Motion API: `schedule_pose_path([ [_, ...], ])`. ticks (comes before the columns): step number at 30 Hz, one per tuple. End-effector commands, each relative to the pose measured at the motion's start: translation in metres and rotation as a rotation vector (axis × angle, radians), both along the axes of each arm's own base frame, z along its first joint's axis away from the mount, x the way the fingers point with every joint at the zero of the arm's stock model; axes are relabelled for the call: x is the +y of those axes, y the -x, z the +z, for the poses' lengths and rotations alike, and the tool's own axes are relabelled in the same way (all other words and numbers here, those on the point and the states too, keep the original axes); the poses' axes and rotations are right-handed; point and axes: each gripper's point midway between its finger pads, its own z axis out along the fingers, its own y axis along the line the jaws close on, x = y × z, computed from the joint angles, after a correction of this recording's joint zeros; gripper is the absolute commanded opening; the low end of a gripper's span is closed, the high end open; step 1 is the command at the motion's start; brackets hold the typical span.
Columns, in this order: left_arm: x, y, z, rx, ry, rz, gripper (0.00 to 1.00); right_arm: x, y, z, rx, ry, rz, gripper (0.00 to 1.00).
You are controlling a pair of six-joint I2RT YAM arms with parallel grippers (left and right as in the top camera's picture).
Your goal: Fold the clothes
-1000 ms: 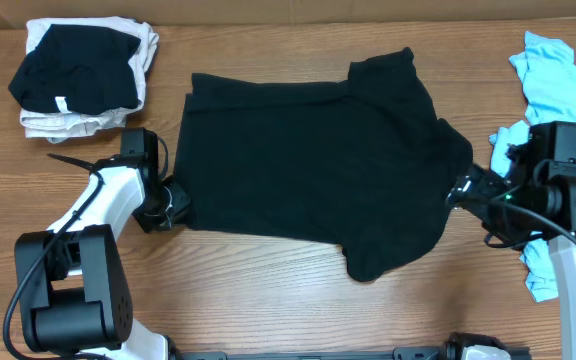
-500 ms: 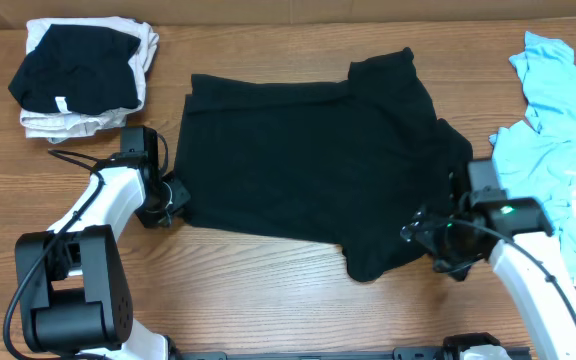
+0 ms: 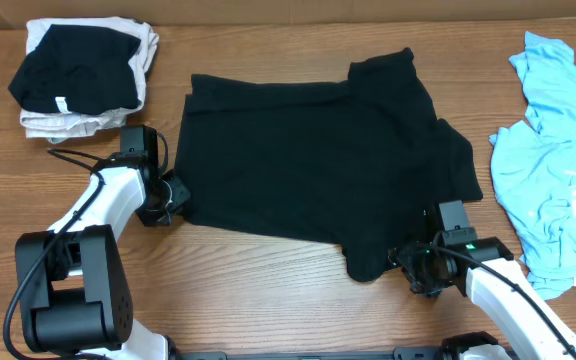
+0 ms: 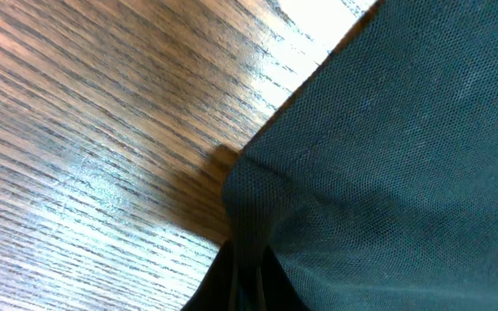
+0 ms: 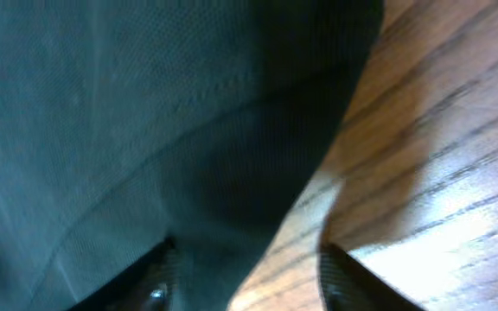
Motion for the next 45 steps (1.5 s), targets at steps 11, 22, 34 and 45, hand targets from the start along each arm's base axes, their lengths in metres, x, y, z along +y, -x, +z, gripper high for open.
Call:
schedule_pose_path([
  [11, 0.025, 0.004, 0.002, 0.007, -0.081, 0.029, 0.04, -0.009, -0.015, -0.013, -0.028, 0.068, -0.028, 0.05],
  [22, 0.06, -0.003, 0.036, 0.045, -0.211, -0.058, 0.04, -0.012, -0.013, 0.04, 0.016, 0.108, 0.067, 0.04],
  [34, 0.049, -0.024, 0.041, -0.037, -0.182, -0.088, 0.04, -0.004, -0.086, 0.081, -0.123, 0.141, 0.179, 0.04],
  [45, 0.035, -0.046, 0.045, -0.122, -0.185, -0.124, 0.04, -0.002, -0.144, 0.027, -0.107, 0.123, 0.158, 0.58],
])
